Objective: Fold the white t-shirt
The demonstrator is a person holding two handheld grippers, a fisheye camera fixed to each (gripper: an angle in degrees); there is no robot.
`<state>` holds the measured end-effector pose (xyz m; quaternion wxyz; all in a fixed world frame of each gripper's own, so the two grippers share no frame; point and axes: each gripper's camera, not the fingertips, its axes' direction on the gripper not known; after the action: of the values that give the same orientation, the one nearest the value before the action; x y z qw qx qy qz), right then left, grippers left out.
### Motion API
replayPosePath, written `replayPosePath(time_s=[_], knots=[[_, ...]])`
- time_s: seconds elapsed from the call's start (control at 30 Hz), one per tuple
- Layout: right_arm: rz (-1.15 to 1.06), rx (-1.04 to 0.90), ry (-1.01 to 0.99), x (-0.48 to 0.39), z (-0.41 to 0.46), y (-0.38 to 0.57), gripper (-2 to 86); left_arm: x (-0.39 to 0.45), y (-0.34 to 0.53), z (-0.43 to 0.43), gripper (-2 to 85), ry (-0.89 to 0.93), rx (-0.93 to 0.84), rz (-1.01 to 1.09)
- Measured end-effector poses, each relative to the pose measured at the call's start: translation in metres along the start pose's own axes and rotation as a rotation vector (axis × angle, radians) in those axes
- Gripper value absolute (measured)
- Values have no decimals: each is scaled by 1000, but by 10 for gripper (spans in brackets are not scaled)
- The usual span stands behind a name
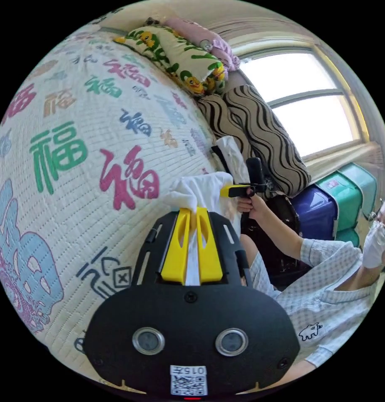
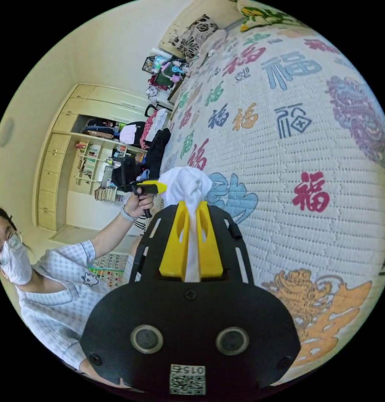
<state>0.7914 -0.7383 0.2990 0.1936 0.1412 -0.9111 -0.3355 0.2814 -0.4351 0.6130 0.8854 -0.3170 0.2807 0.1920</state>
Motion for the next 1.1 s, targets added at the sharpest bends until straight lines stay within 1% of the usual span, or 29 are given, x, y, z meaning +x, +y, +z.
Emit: replayPosePath(time_s=[0.07,0.1,0.17,0.23,0.3,0.37,0.4,0.53,0.6,0.67,0.73,0.77,0.8,0.83,0.87,0.9,0.93,0.97,1.0,1.03,1.1], knots=[[-126,52,66,-47,-29,22,20,74,10,-13,6,39,61,184],[-156,81,71,-58,-39,30,20,97,15,-17,6,28,83,244],[-250,230,49,-99,-86,70,19,187,35,-26,4,-55,170,467],[-303,321,66,-128,-120,98,19,243,48,-25,3,-92,233,617],[-343,378,144,-159,-149,122,19,284,52,-17,2,-87,276,691],[-373,440,317,-200,-180,143,20,324,50,-1,1,-16,330,751],[-378,449,355,-210,-187,146,20,332,49,2,1,3,348,763],[-340,439,587,-252,-229,133,22,369,21,30,1,155,404,732],[-287,383,673,-253,-238,108,23,375,5,46,1,205,420,692],[-183,251,724,-226,-239,58,26,369,-17,71,2,233,429,596],[-100,152,736,-186,-227,16,30,356,-32,93,3,213,442,519],[-29,91,735,-150,-214,-12,35,343,-42,109,5,175,445,471],[12,71,724,-131,-206,-24,37,335,-47,118,7,143,445,446],[112,54,717,-92,-190,-44,45,317,-56,136,11,77,454,390],[242,68,732,-59,-172,-54,53,298,-63,156,18,-40,453,329],[292,86,747,-48,-164,-57,56,286,-67,166,22,-89,439,271],[347,141,762,-36,-148,-60,64,263,-75,184,38,-120,358,168],[353,177,745,-34,-134,-64,74,244,-80,191,48,-96,293,75],[354,180,741,-34,-128,-66,77,237,-78,189,49,-66,297,57],[358,179,752,-41,-118,-70,83,231,-70,178,50,-16,342,66],[339,203,752,-62,-107,-75,83,227,-52,155,48,-2,375,78]])
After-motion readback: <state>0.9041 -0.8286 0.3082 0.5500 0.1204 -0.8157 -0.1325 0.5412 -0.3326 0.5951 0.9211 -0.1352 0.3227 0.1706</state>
